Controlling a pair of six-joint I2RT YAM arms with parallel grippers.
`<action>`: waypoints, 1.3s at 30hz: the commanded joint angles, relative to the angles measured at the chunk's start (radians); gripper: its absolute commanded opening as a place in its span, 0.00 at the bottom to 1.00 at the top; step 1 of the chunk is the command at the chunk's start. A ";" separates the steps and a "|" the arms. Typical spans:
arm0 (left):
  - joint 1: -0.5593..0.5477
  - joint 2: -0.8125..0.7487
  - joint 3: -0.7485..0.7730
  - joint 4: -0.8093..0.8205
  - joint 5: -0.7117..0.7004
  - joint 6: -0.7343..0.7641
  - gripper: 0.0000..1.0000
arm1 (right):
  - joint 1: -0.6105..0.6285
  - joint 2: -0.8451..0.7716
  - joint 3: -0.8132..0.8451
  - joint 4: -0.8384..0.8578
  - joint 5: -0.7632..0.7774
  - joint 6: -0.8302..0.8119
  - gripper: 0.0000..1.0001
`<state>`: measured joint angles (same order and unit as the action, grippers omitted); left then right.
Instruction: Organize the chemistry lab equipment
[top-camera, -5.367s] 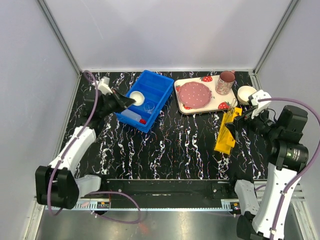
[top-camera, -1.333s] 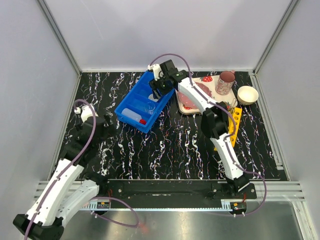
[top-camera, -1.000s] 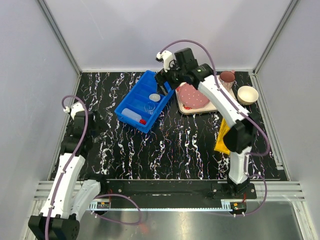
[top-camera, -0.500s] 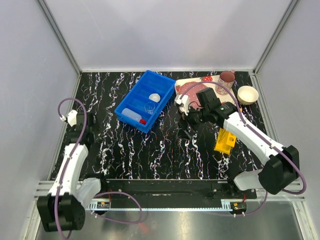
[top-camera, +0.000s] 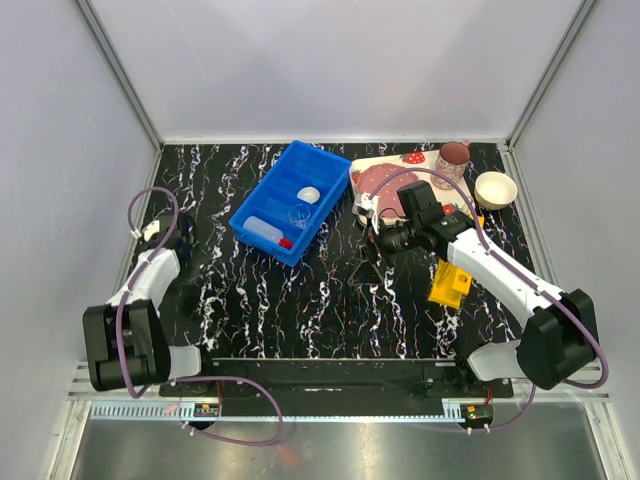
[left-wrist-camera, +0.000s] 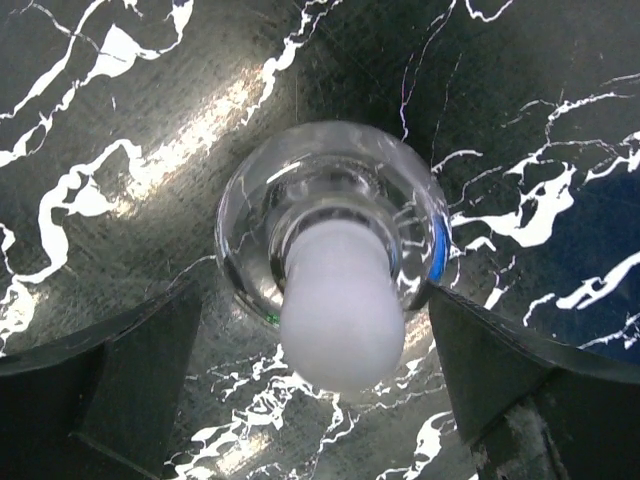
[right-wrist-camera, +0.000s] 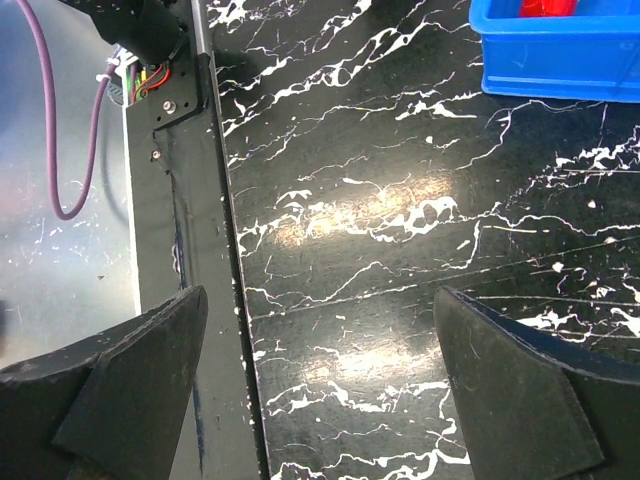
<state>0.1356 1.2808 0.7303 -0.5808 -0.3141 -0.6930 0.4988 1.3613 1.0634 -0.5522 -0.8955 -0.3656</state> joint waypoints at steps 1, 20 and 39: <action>0.025 0.075 0.073 0.056 0.033 0.039 0.99 | -0.002 -0.016 0.003 0.025 -0.059 -0.009 1.00; 0.050 0.167 0.156 0.030 0.076 0.116 0.44 | -0.002 -0.022 -0.002 -0.014 -0.052 -0.061 1.00; -0.572 -0.293 0.024 -0.056 0.308 0.027 0.32 | -0.118 -0.136 -0.036 -0.112 0.023 -0.210 1.00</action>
<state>-0.2878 1.0458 0.7391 -0.6537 -0.0349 -0.6273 0.3874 1.2915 1.0496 -0.6392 -0.8993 -0.5209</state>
